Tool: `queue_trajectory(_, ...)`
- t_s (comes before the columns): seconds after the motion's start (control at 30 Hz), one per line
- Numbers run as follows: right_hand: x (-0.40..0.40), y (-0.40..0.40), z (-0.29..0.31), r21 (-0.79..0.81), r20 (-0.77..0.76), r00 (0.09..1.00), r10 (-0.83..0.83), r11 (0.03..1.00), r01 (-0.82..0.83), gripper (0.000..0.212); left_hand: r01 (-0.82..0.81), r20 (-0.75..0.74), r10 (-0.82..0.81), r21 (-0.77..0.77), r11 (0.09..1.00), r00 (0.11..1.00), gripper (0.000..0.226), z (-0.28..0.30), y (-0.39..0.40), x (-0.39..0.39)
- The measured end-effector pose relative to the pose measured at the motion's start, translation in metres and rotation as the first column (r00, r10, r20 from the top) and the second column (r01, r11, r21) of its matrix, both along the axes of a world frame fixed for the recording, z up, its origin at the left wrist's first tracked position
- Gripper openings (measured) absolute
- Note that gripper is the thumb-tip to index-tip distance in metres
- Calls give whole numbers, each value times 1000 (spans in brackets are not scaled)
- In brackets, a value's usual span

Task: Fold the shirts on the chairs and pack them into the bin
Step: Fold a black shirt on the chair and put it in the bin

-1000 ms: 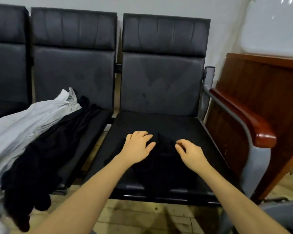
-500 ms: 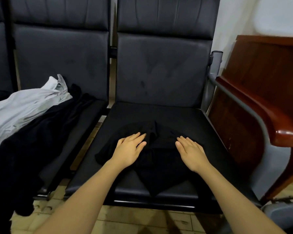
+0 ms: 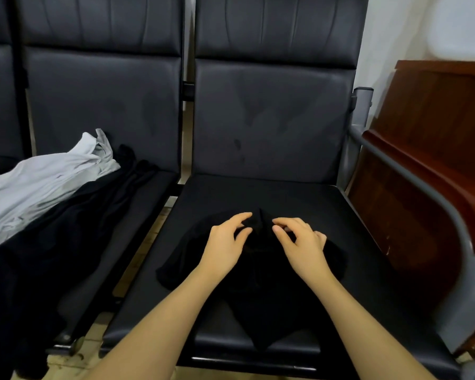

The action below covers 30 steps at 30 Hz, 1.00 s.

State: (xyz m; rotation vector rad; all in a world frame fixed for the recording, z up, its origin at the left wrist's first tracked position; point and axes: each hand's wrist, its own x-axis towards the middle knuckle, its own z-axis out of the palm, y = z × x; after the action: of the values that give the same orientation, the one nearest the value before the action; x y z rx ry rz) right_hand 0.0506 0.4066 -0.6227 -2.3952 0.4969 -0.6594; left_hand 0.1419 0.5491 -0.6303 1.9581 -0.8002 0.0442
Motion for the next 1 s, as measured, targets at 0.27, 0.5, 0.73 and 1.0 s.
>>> queue_trajectory(0.27,8,17,3,264,126,973,193,939,-221,42,72,7,-71,-126,989,997,25,41,20,2)
queue_trajectory(0.5,11,45,19,305,310,941,138,923,-236,22,52,75,-37,-214,975,996,22,58,31,-9)
queue_trajectory(0.73,7,49,32,256,317,909,272,898,-358,12,-3,121,38,-275,961,992,20,65,47,-13)
queue_trajectory(1.0,-10,32,53,254,367,892,264,894,-369,9,-32,72,52,-255,966,996,19,61,49,-16)
